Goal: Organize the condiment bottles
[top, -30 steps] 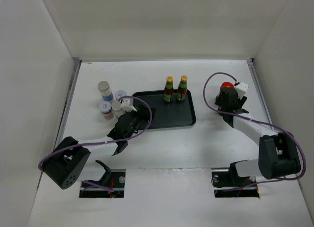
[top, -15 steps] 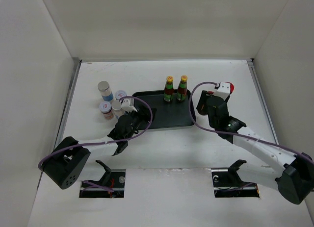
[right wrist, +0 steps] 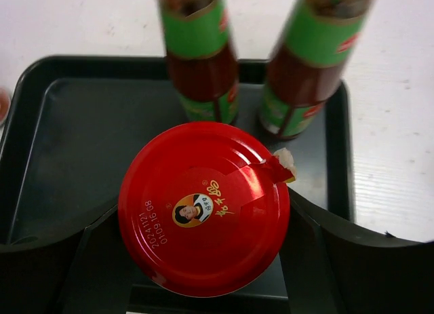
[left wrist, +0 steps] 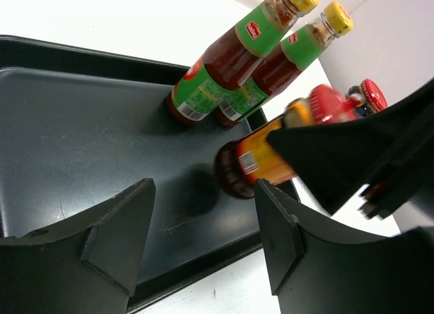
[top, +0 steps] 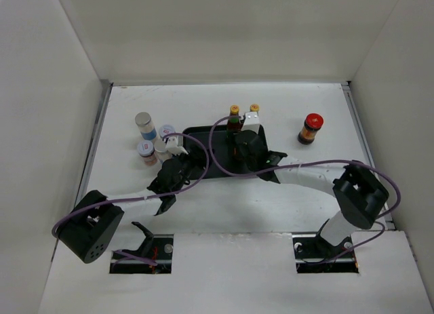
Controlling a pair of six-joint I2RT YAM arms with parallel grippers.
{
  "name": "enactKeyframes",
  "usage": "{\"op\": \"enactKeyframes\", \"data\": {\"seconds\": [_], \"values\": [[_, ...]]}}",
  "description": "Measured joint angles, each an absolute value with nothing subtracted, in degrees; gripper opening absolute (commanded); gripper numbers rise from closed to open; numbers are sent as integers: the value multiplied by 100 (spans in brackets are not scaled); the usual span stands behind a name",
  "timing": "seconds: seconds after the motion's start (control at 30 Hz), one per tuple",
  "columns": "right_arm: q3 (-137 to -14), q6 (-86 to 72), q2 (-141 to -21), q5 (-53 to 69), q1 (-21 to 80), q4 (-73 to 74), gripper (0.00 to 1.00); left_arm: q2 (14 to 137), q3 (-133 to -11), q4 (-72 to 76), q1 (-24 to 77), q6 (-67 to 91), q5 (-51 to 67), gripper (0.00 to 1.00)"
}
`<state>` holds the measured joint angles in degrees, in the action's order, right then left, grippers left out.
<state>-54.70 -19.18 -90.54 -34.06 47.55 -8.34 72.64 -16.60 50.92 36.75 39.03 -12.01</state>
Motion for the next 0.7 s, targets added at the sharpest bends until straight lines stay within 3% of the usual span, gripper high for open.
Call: {"op": "enactKeyframes", "data": {"seconds": [0.13, 0.3, 0.37, 0.5, 0.7], "values": [[-5511, -1903, -9345, -3365, 4838, -945, 56, 7264, -1660, 5092, 3675, 3903, -1199, 58], [-5513, -1973, -9524, -3363, 4847, -945, 84, 7266, -1660, 5094, 3675, 3903, -1199, 58], [-5513, -2069, -9539, -3382, 4851, -1007, 90, 7277, -1660, 5103, 3675, 3905, -1199, 58], [-5527, -2169, -9520, -3385, 4869, -1107, 100, 7282, -1660, 5120, 3675, 3903, -1199, 58], [-5502, -2128, -8759, -3334, 4880, -1035, 100, 7282, -1660, 5124, 3675, 3903, -1199, 58]]}}
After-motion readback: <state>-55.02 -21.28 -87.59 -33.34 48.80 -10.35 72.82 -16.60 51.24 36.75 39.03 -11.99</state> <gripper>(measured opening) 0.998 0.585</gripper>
